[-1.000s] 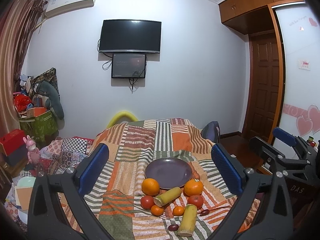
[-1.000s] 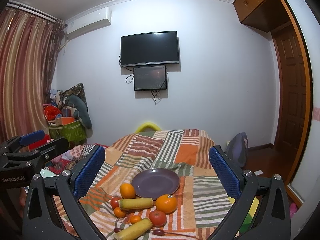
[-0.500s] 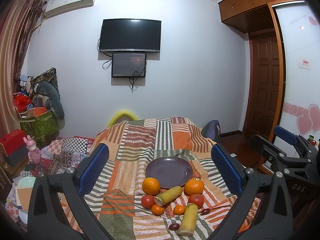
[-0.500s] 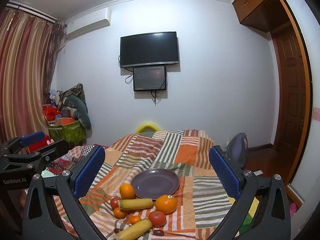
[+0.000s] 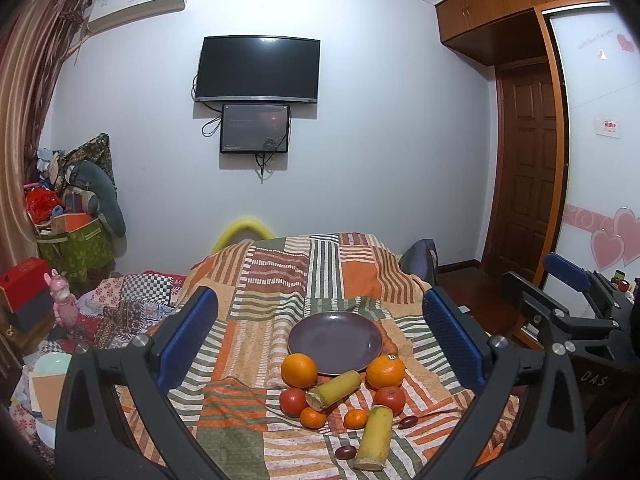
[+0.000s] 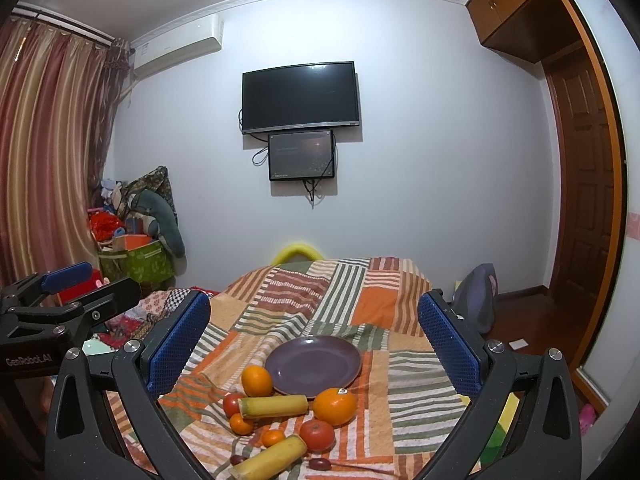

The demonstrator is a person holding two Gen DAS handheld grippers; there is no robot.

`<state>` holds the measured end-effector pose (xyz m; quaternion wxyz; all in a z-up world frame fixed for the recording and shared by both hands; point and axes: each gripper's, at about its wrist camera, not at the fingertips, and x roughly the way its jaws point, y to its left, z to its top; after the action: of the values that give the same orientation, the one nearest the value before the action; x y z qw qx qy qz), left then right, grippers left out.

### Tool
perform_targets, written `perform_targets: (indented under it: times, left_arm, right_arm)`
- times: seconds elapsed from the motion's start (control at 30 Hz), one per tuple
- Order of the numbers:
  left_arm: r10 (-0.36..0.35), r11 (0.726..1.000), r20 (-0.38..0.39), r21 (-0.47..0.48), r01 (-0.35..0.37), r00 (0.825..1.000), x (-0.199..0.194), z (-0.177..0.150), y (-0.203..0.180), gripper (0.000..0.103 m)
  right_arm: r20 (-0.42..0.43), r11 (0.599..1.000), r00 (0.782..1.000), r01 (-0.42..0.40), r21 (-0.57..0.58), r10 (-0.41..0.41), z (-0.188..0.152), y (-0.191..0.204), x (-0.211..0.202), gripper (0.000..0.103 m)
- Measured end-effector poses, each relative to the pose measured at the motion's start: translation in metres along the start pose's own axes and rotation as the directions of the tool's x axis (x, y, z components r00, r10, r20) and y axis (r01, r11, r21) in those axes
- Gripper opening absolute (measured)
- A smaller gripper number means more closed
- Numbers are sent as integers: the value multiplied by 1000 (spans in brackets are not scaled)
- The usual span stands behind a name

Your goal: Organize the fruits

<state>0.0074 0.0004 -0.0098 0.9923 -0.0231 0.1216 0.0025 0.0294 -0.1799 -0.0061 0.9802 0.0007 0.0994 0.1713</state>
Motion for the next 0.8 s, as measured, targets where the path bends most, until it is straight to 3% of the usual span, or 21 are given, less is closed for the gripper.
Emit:
perform_targets:
  times: [0.47,0.8]
  left_arm:
    - [-2,1000,-22,11,3,1000,11,-1,2,103]
    - [10,1000,-97,-5,-11,995,59,-10,16,103]
  right_arm:
    - [-26,1000,1000,-11,4,11,-6,-3,12,103]
    - [-78,999,997,25,-34,-27,-16,-12,42,103]
